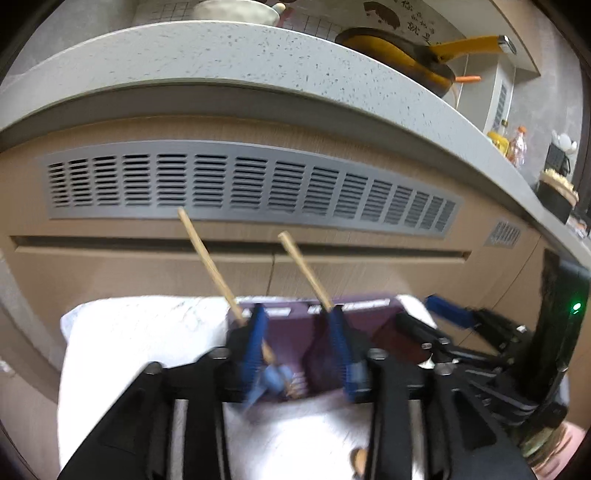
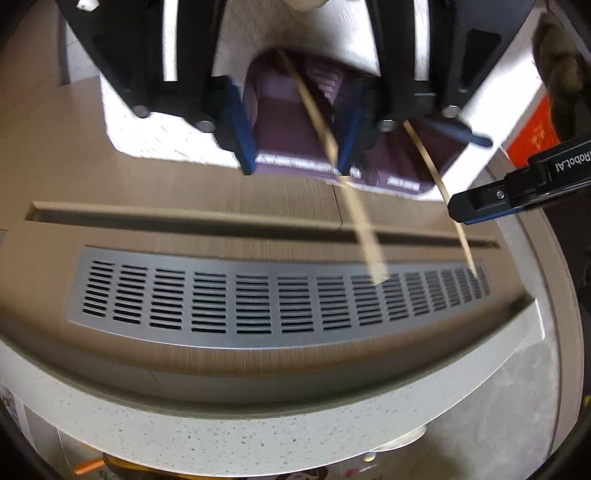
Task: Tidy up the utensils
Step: 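Lower both chopsticks into the purple holder and open both tools, then grasp a wooden chopstick with the right tool while the left tool grasps the white-knobbed spoon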
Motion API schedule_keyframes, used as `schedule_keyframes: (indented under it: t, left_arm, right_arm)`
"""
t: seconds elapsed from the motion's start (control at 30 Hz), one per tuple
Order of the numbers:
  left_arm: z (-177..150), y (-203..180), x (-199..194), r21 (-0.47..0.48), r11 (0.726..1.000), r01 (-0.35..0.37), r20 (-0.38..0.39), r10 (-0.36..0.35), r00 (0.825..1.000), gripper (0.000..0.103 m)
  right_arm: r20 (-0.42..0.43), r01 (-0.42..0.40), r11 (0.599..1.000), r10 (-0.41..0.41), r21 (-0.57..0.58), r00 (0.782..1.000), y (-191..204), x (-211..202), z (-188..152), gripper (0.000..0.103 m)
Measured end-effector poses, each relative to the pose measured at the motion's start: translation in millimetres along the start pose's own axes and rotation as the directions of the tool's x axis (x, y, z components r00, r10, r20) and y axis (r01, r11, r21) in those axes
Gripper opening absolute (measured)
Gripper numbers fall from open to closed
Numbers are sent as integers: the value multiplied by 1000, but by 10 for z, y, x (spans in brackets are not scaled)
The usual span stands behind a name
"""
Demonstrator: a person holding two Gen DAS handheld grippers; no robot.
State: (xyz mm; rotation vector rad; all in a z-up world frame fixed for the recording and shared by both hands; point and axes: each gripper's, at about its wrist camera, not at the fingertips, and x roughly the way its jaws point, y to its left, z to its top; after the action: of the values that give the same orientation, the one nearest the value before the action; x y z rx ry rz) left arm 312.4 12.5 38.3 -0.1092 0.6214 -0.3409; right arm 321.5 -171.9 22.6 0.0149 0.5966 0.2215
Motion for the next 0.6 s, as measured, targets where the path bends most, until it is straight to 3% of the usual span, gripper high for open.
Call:
schedule_keyframes:
  t: [0.13, 0.27, 0.37, 0.47, 0.53, 0.6]
  left_arm:
    - [-205, 123, -260, -21, 998, -52, -14, 52, 999, 50]
    - [-448, 310, -485, -59, 992, -115, -69, 111, 991, 70]
    - [-697, 347, -635, -23, 990, -138, -128, 134, 983, 71]
    - [-997, 319, -766, 34, 991, -130, -193, 135, 972, 74]
    - [-1192, 317, -850, 65, 990, -125, -231, 137, 963, 76]
    - [-1335, 346, -913, 66, 989, -132, -251, 144, 957, 77]
  right_arm:
    - [13, 35, 998, -34, -43, 999, 82, -253, -168, 74]
    - [49, 73, 995, -70, -73, 996, 214, -563, -402, 103]
    - [46, 84, 990, -80, -111, 996, 293, -742, -521, 103]
    - [-40, 25, 984, -32, -175, 999, 437, -836, -640, 103]
    - [-145, -67, 975, 36, -212, 989, 557, -890, -797, 103]
    - [-245, -170, 962, 116, -212, 962, 671, -943, -979, 103]
